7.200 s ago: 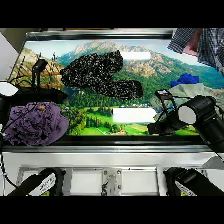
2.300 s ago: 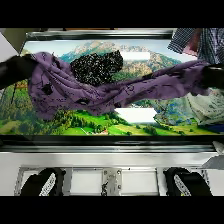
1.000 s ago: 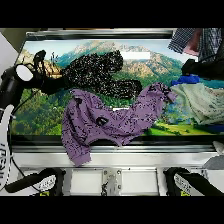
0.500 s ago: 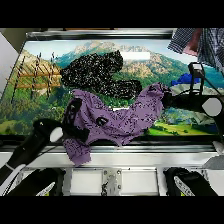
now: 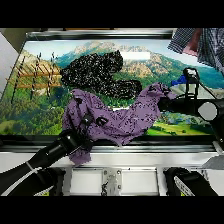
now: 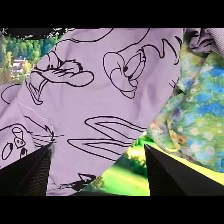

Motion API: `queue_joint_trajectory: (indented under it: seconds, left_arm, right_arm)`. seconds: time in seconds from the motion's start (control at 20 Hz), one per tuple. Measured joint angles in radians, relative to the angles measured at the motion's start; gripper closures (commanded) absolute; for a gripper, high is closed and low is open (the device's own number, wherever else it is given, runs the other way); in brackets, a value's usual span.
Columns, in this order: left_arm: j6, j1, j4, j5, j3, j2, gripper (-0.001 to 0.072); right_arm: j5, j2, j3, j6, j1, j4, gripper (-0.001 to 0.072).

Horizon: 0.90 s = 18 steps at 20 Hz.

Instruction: Fold the clothes and pants, and hang the long-sleeved shirts on hangers.

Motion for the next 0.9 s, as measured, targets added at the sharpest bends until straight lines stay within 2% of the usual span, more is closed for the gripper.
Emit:
queue_joint_trajectory:
  seconds: [0.15,0.2,0.25,0.35,0.4,0.55,0.7,0.9]
  left_arm:
    - [-0.038,-0.007,0.019,0.027,0.042,-0.088,0.005]
    - [-0.046,-0.008,0.023,0.033,0.054,-0.108,0.016]
    - [-0.054,-0.009,0.025,0.039,0.064,-0.122,0.0341]
    - [-0.061,-0.01,0.029,0.048,0.074,-0.13,0.064]
    - [-0.064,-0.01,0.032,0.052,0.072,-0.124,0.0693]
    - [-0.069,-0.01,0.035,0.059,0.059,-0.072,0.0693]
    - [-0.071,-0.01,0.035,0.061,0.051,0.007,0.0693]
    - [-0.072,-0.01,0.022,0.063,0.048,0.101,0.0693]
  right_arm:
    - [0.011,0.0,-0.001,0.0,0.0,0.0,0.0099]
    - [0.015,0.0,-0.001,0.0,0.0,0.0,0.0099]
    - [0.024,0.001,-0.001,0.0,0.0,0.0,0.0099]
    - [0.049,0.002,-0.005,0.0,0.0,-0.003,0.0099]
    - [0.064,0.002,-0.012,0.0,0.0,-0.005,0.0098]
    - [0.102,0.002,-0.076,0.031,0.0,-0.011,0.0098]
    - [0.114,-0.008,-0.204,0.134,0.0,0.005,0.0098]
    - [0.006,-0.06,-0.373,0.189,0.0,0.163,0.0098]
